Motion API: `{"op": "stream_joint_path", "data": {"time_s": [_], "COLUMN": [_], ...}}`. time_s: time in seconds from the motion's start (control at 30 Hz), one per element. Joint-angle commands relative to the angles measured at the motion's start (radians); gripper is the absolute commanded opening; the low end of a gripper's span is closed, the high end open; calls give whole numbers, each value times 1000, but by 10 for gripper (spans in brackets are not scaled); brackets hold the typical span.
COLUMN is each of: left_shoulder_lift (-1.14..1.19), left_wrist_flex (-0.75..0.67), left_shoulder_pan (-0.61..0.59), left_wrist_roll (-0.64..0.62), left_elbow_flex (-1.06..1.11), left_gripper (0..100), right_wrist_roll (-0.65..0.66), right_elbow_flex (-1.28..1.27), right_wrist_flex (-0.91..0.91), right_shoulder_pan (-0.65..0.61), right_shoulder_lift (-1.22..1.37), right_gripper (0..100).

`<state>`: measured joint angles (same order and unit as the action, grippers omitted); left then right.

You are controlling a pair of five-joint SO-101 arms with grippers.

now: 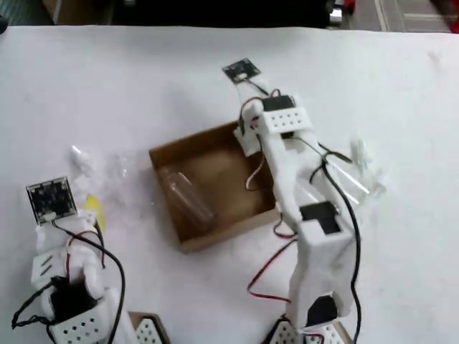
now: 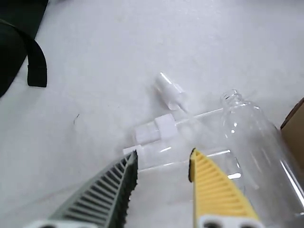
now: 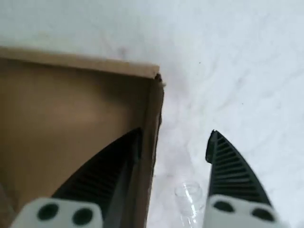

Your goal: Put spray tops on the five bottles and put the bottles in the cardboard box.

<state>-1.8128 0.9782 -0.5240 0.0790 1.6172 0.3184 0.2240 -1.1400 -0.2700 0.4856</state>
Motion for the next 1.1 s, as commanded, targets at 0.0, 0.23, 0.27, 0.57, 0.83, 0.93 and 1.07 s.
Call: {"op": "stream_joint_path", "data": {"time_s": [0.0, 0.23, 0.27, 0.57, 0.83, 0.93, 1.07], "left_shoulder_lift": [-8, -8, -8, -8, -8, -8, -8], "left_wrist_flex": [-28, -44, -51, -51, -51, -51, -51], "left_shoulder_pan": [-5, -5, -5, -4, -4, -4, -4], "left_wrist_roll": [-12, -6, -6, -6, -6, -6, -6], "left_elbow_flex": [-9, 6, 9, 9, 9, 9, 9], "left_gripper": [168, 168, 168, 168, 168, 168, 168], "right_wrist_roll": [-9, -404, -474, -634, -601, -559, -539], "right_elbow_flex": [196, 519, 555, 641, 641, 638, 638], "right_wrist_flex": [-38, -226, -265, -397, -417, -418, -440], "right_shoulder_pan": [-5, 102, 134, 260, 183, 154, 130], "right_shoulder_lift": [99, 332, 348, 386, 386, 389, 390], "right_gripper": [82, 18, 18, 18, 18, 18, 18]}}
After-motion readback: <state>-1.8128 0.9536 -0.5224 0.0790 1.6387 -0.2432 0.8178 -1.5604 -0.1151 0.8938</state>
